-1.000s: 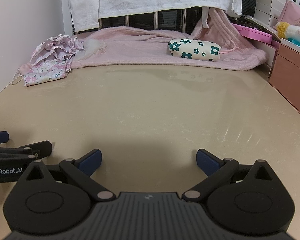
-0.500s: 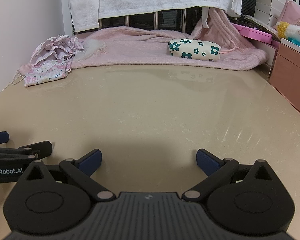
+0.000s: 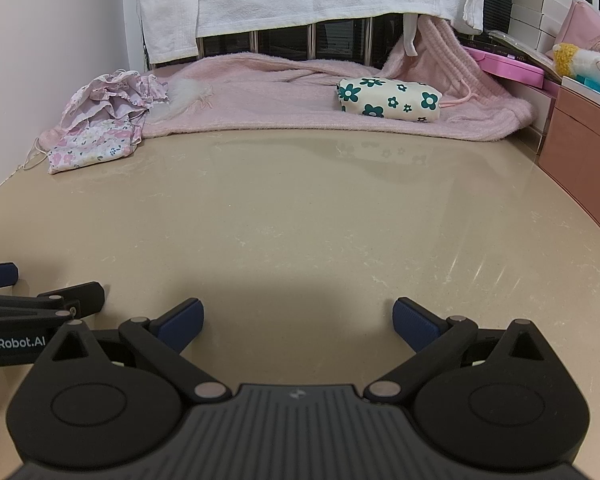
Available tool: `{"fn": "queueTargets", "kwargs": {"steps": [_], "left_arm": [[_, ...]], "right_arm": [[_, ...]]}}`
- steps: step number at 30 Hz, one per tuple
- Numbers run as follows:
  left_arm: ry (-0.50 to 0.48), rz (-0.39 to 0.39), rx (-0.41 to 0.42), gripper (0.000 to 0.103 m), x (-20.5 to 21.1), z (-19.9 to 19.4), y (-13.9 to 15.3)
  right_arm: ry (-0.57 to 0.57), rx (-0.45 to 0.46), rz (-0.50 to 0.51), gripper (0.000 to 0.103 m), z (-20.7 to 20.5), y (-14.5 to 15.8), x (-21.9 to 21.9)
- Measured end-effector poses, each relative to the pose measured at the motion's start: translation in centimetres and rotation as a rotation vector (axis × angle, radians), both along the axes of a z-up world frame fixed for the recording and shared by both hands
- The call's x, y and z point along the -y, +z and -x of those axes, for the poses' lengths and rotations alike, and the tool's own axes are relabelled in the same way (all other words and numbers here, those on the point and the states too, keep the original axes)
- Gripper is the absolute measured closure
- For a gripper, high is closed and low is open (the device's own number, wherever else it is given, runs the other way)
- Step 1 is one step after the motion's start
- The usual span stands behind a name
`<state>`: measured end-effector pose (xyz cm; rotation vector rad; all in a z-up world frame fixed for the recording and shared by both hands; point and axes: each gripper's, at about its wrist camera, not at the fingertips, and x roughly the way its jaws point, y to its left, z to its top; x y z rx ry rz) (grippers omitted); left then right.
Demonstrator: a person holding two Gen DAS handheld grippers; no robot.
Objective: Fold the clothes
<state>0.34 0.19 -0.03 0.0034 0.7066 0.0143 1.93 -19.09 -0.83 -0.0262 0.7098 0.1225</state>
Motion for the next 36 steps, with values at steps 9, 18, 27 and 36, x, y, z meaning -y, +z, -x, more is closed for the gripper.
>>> {"fn": "queueTargets", "kwargs": {"steps": [9, 18, 27, 36], "left_arm": [[0.001, 0.0, 0.0, 0.0, 0.0, 0.0, 0.0], [0.034, 0.138, 0.087, 0.005, -10.3, -5.4, 4.4], [0.089, 0.07, -0.075, 0.043, -19.4, -20.5, 3.1], [-0.101, 0.175, 0.007, 0.099, -18.8, -13.1, 5.9]], "right_arm": [[-0.003, 0.0, 0.008, 0.001, 0.0, 0.0, -0.1], [0.235, 0.163, -0.029, 0.0, -3.4, 5.3, -6.0], [0.435, -0.057, -0.231, 0.023, -23.3, 2.5, -18.7], [0.521, 0.045, -0.245, 0.097, -17.0, 4.8, -17.2]]}}
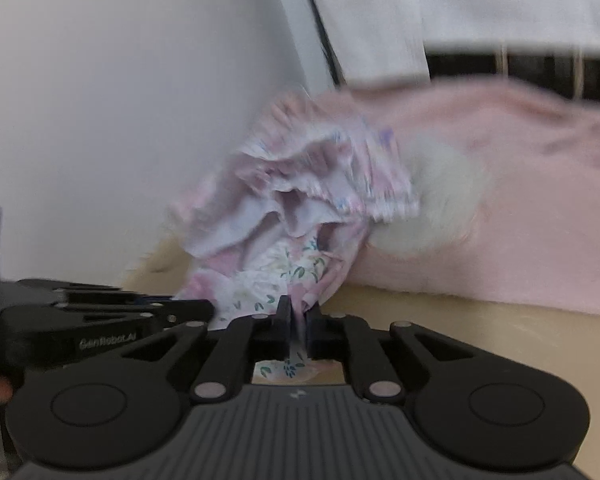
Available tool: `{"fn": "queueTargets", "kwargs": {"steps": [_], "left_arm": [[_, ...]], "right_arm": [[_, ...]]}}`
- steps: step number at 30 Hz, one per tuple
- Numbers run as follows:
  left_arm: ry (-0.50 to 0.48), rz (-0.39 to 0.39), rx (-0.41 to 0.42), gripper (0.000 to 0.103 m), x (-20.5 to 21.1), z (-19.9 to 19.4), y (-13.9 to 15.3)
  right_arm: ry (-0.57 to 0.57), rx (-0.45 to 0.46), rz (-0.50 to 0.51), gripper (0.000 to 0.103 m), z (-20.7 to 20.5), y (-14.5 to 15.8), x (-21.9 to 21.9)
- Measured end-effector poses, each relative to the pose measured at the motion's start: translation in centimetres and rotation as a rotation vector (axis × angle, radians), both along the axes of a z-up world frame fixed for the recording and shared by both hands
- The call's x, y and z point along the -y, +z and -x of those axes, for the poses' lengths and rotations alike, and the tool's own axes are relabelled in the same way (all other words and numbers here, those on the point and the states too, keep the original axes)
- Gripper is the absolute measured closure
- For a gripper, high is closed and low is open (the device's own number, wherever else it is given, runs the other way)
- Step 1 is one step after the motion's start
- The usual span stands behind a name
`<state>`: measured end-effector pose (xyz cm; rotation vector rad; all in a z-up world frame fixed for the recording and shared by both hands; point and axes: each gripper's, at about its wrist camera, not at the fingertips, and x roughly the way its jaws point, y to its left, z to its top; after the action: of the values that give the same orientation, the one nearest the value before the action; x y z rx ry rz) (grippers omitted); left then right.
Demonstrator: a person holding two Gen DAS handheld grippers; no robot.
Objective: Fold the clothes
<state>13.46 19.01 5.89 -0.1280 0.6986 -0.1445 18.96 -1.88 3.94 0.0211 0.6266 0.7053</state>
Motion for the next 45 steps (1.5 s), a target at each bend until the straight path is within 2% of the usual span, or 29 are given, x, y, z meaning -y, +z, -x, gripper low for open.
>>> {"fn": "queueTargets", "kwargs": {"steps": [3, 6, 9, 11, 12, 13, 15, 16, 18, 20, 22, 23, 24, 25, 26, 27, 29, 31, 32, 34, 35, 36, 37, 39, 40, 42, 43, 44, 45], "left_arm": [[-0.069, -0.004, 0.094, 0.099, 1.9, 9.2, 1.6], [-0.093, -0.056, 0.123, 0.096, 4.7, 17.2, -0.1], [0.042, -0.048, 0.05, 0.089, 5.9, 20.8, -2.7], [0.143, -0.034, 0.071, 0.085, 5.9, 23.1, -2.5], [0.189, -0.026, 0.097, 0.074, 5.8, 24.3, -1.9], [0.203, -0.017, 0.127, 0.049, 6.0, 25.1, -1.2], [0.208, 0.002, 0.192, 0.013, 6.5, 26.6, 0.3], [0.183, -0.016, 0.209, 0.011, 7.4, 26.5, 0.7], [0.105, -0.085, 0.208, 0.011, 10.1, 25.4, 1.0], [-0.011, -0.19, 0.163, 0.011, 13.8, 23.5, 0.2], [-0.09, -0.364, 0.136, 0.012, 17.6, 21.4, -1.6], [-0.049, -0.459, 0.155, 0.016, 18.8, 20.7, -2.6], [0.011, -0.549, 0.184, 0.035, 19.8, 20.2, -3.7], [0.068, -0.598, 0.217, 0.074, 20.1, 20.2, -4.3], [0.111, -0.594, 0.231, 0.096, 19.7, 20.4, -4.5], [0.168, -0.511, 0.239, 0.099, 18.3, 21.3, -4.2], [0.293, -0.296, 0.252, 0.101, 14.7, 23.6, -3.2], [0.495, -0.109, 0.335, 0.099, 10.5, 27.0, -2.7], [0.612, -0.024, 0.384, 0.099, 8.4, 29.2, -2.7], [0.746, -0.006, 0.374, 0.097, 6.0, 31.8, -3.3], [0.805, -0.009, 0.36, 0.094, 4.8, 32.9, -3.7], [0.855, 0.023, 0.356, 0.08, 3.9, 33.8, -4.0], [0.902, 0.066, 0.354, 0.056, 3.1, 34.8, -4.3], [0.911, 0.093, 0.348, 0.042, 2.5, 35.5, -4.6], [0.902, 0.085, 0.345, 0.042, 2.5, 35.6, -4.6], [0.874, 0.056, 0.335, 0.041, 2.8, 35.3, -4.4], [0.853, 0.047, 0.332, 0.04, 2.8, 35.0, -4.2], [0.837, 0.037, 0.32, 0.04, 2.9, 34.7, -4.1], [0.815, 0.038, 0.304, 0.04, 2.9, 34.1, -4.0]], "right_arm": [[0.046, 0.151, 0.067, 0.097, 9.2, 0.5, 2.9], [0.099, 0.155, 0.137, 0.098, 18.8, -0.9, 5.7], [0.136, 0.093, 0.152, 0.088, 25.4, -3.0, 7.0], [0.169, 0.059, 0.119, 0.067, 28.4, -2.9, 7.8], [0.167, 0.093, 0.099, 0.061, 29.5, -2.1, 8.6], [0.157, 0.148, 0.077, 0.049, 30.5, -1.1, 9.6], [0.058, 0.238, 0.085, 0.036, 29.8, 1.0, 11.3], [0.005, 0.251, 0.087, 0.033, 28.3, 1.7, 12.2], [-0.075, 0.209, 0.055, 0.034, 25.8, 2.0, 13.5], [-0.163, 0.147, -0.007, 0.046, 25.0, 1.8, 14.8], [-0.25, 0.086, -0.069, 0.046, 24.3, 1.5, 16.1], [-0.294, 0.055, -0.1, 0.042, 23.9, 1.4, 16.8], [-0.301, 0.037, -0.135, 0.04, 25.0, 1.4, 17.6], [-0.301, 0.028, -0.147, 0.039, 26.4, 1.3, 18.2], [-0.304, 0.021, -0.148, 0.039, 27.7, 1.2, 18.7], [-0.3, 0.022, -0.132, 0.039, 28.3, 1.1, 18.9], [-0.29, 0.036, -0.093, 0.039, 28.2, 1.2, 18.8], [-0.281, 0.061, -0.066, 0.038, 26.8, 1.6, 18.0], [-0.269, 0.08, -0.045, 0.032, 25.2, 1.7, 17.1], [-0.247, 0.091, 0.006, 0.024, 20.9, 1.6, 14.6], [-0.243, 0.068, 0.033, 0.023, 18.6, 1.3, 13.3], [-0.238, 0.046, 0.061, 0.023, 16.4, 1.0, 11.9], [-0.233, 0.023, 0.089, 0.023, 14.1, 0.6, 10.6], [-0.223, -0.023, 0.144, 0.023, 9.6, 0.0, 7.8], [-0.219, -0.069, 0.153, 0.024, 7.8, -0.7, 6.7], [-0.219, -0.146, 0.158, 0.045, 5.9, -2.4, 5.5], [-0.231, -0.136, 0.165, 0.052, 6.1, -2.9, 5.5], [-0.248, -0.106, 0.174, 0.071, 6.8, -3.1, 5.8], [-0.284, -0.092, 0.169, 0.082, 8.2, -3.1, 7.2]]}}
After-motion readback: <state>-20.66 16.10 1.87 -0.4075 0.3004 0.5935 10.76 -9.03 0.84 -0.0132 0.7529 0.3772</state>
